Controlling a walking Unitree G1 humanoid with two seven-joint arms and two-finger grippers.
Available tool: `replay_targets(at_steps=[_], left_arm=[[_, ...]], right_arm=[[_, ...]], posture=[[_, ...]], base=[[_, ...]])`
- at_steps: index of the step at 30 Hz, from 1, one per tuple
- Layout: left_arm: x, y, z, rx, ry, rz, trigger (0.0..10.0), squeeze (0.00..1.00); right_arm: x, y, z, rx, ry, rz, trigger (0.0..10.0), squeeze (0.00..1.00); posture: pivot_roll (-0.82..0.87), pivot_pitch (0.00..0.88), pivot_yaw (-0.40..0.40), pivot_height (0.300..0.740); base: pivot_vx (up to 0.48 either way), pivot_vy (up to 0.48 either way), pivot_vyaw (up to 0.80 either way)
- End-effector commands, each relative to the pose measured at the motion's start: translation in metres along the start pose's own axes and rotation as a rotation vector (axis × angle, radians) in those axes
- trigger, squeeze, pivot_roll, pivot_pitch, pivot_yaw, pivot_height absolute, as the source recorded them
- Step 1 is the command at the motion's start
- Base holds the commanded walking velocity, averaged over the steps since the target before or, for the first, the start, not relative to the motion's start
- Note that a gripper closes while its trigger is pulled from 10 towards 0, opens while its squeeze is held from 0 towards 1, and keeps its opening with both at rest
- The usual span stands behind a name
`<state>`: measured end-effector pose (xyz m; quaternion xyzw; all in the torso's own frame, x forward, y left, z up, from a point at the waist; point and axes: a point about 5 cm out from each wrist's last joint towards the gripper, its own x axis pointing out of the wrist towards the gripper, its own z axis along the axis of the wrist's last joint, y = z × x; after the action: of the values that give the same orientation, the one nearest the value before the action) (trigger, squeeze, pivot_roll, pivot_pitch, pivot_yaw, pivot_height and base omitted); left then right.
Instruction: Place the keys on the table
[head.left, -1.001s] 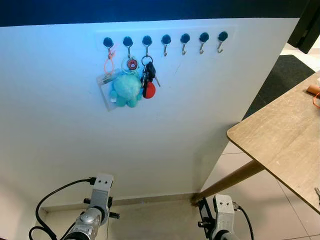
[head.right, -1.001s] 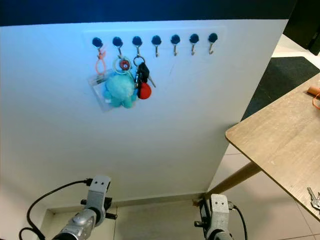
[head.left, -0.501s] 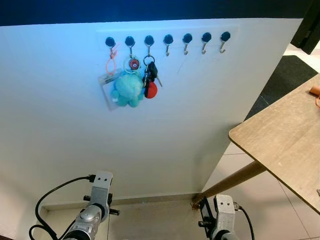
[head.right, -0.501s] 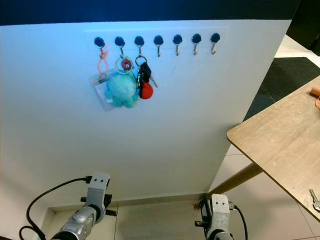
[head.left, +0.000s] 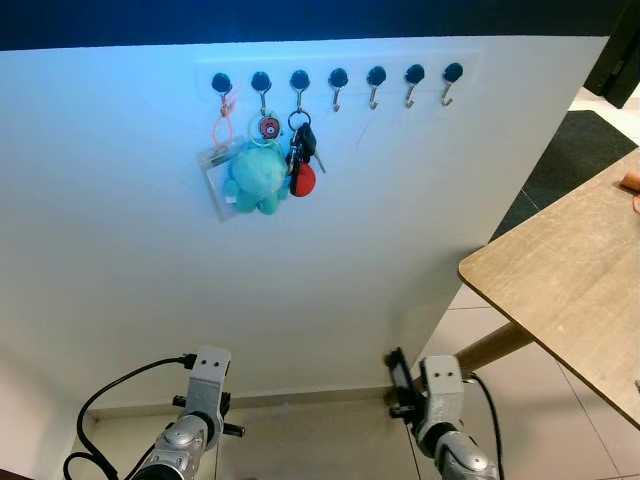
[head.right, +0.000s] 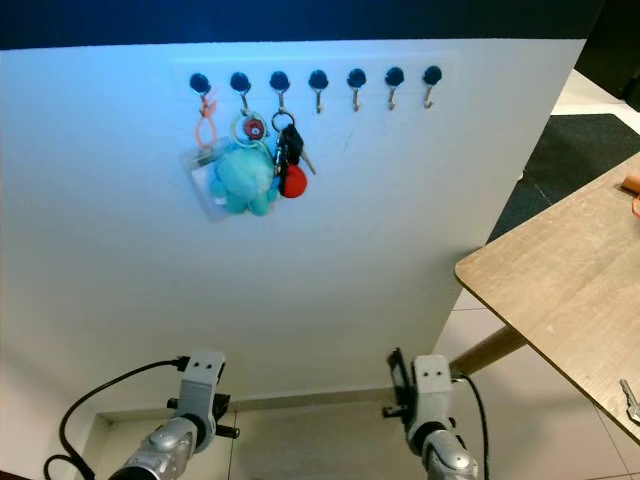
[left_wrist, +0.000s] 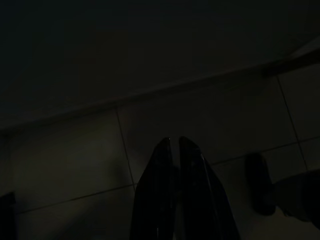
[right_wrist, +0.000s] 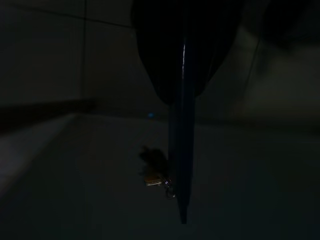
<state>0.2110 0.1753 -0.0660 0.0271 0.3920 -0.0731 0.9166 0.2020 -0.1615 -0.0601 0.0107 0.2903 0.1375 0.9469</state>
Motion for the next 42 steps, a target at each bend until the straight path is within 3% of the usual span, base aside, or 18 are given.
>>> replay_targets(at_steps=[1,8,10,11,13,19,24,30,33,42], left_arm=[[-0.001,-0.004,-0.007,0.001,0.018,-0.009,10.0,0.0],[-0.002,-0.001,-0.008,-0.023,0.012,0.018,10.0,0.0],[-0.002,0.0,-0.008,-0.018,0.011,0.03,10.0,0.0],[-0.003,0.004,-0.01,0.006,0.025,0.068,10.0,0.0],[-0.003,0.007,-0.01,-0.03,0.021,0.105,10.0,0.0],[-0.005,0.008,-0.008,-0.065,-0.03,0.121,10.0,0.0],[-0.007,0.006,-0.017,-0.066,0.0,0.085,10.0,0.0],[-0.008,0.007,-0.025,-0.071,0.035,0.08,10.0,0.0],[-0.008,0.01,-0.025,-0.045,0.054,0.081,10.0,0.0],[-0.006,0.01,-0.019,-0.04,0.051,0.067,10.0,0.0]], right_arm=[[0.0,0.009,-0.004,-0.042,0.024,0.075,10.0,0.0],[-0.001,0.01,-0.007,-0.136,0.043,0.062,10.0,0.0],[-0.001,0.006,-0.007,-0.137,0.05,0.017,10.0,0.0],[-0.003,-0.005,-0.008,-0.138,0.07,-0.086,10.0,0.0],[-0.005,-0.012,-0.01,-0.047,0.071,-0.165,10.0,0.0],[-0.009,-0.015,-0.007,-0.025,-0.007,-0.215,10.0,0.0],[-0.012,-0.019,-0.01,0.042,-0.015,-0.283,10.0,0.0],[-0.018,-0.017,-0.026,0.043,0.061,-0.302,10.0,0.0],[-0.021,-0.012,-0.041,0.093,0.185,-0.267,10.0,0.0],[-0.022,-0.012,-0.045,0.111,0.205,-0.276,10.0,0.0]], posture=[[0.02,0.02,0.001,0.74],[0.02,0.024,-0.003,0.74],[0.02,0.024,-0.003,0.74],[0.02,0.024,-0.002,0.74],[0.02,0.025,-0.002,0.74],[0.02,0.022,0.006,0.74],[0.02,0.022,0.01,0.74],[0.02,0.025,0.014,0.74],[0.02,0.027,0.016,0.74],[0.02,0.028,0.02,0.74]], base=[[0.0,0.0,0.0],[0.0,0.0,0.0],[0.0,0.0,0.0],[0.0,0.0,0.0],[0.0,0.0,0.0],[0.0,0.0,0.0],[0.0,0.0,0.0],[0.0,0.0,0.0],[0.0,0.0,0.0],[0.0,0.0,0.0]])
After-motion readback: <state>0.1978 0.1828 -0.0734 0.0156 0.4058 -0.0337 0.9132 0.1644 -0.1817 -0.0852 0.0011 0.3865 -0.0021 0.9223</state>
